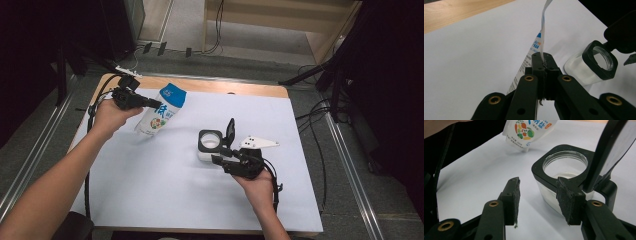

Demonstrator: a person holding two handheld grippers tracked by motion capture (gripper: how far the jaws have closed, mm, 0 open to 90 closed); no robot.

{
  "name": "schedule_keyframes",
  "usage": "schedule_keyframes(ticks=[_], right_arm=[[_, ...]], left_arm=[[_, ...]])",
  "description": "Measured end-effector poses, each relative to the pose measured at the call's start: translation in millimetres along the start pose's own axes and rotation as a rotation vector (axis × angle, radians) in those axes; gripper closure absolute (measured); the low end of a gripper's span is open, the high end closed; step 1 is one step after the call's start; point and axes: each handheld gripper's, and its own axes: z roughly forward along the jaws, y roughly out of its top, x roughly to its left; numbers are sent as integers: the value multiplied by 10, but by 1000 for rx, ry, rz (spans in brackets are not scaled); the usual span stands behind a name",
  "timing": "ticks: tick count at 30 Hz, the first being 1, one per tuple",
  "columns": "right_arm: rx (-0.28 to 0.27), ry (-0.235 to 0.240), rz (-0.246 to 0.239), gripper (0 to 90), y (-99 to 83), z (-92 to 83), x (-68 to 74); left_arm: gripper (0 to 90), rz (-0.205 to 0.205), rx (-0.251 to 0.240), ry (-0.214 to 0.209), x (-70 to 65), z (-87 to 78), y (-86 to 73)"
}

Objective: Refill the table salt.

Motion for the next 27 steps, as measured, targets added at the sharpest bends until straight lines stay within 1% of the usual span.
schedule_keyframes(ticks=[1, 2, 3, 5, 6, 7, 8, 10, 11, 12, 13, 14, 16, 17, 18, 20, 21, 22, 23, 24, 25, 26, 27], right_arm=[[1, -3, -5, 553, 6, 6, -2], [2, -1, -4, 553, 9, 7, -3], [0, 0, -6, 553, 14, 10, -5], [1, 1, -7, 553, 19, 11, -5], [6, 1, -16, 553, 25, 14, -4], [6, 1, -16, 553, 25, 14, -4], [12, -2, -23, 553, 23, 13, -5], [16, -4, -22, 554, 21, 7, -7], [14, -3, -21, 554, 20, -1, -19], [14, -3, -21, 554, 20, -1, -19], [9, -1, -19, 558, 24, -6, -31], [9, -1, -19, 558, 24, -6, -31], [13, 1, -17, 559, 27, -5, -35], [14, 0, -17, 559, 27, -3, -33], [11, 0, -20, 558, 27, 0, -29], [12, 1, -20, 558, 27, 0, -28], [15, -1, -19, 558, 26, -4, -32], [17, -2, -17, 559, 25, -9, -37], [17, 0, -14, 560, 25, -13, -43], [17, 0, -14, 560, 25, -13, -43], [15, -7, -13, 562, 23, -26, -50], [15, -7, -13, 562, 23, -26, -50], [20, -10, -20, 565, 21, -41, -52]], left_arm=[[900, -5, -7, 2, 15, -41, -39], [900, -5, -7, 2, 15, -41, -39], [900, -10, -17, -5, 24, -70, -67], [900, -7, -22, 5, 22, -112, -107], [900, -8, -26, 7, 13, -152, -144], [900, -8, -26, 7, 13, -152, -144], [900, 0, -22, 16, 5, -181, -170], [900, 17, -22, 32, -7, -232, -226], [900, 13, -32, 33, -19, -287, -298], [900, 13, -32, 33, -19, -287, -298], [900, 9, -36, 38, -18, -333, -362], [900, 9, -36, 38, -18, -333, -362], [900, -2, -40, 34, -9, -366, -413], [900, 1, -41, 38, -6, -381, -435], [900, -11, -44, 39, -10, -402, -475], [900, -13, -48, 32, -2, -410, -496], [900, -32, -55, 25, 7, -419, -535], [899, -21, -58, 30, 18, -426, -551], [899, -37, -60, 24, 16, -432, -567], [898, -37, -60, 24, 16, -432, -567], [897, -33, -53, 37, 19, -455, -586], [896, -33, -53, 37, 19, -455, -586], [895, -28, -45, 51, 23, -480, -618]])
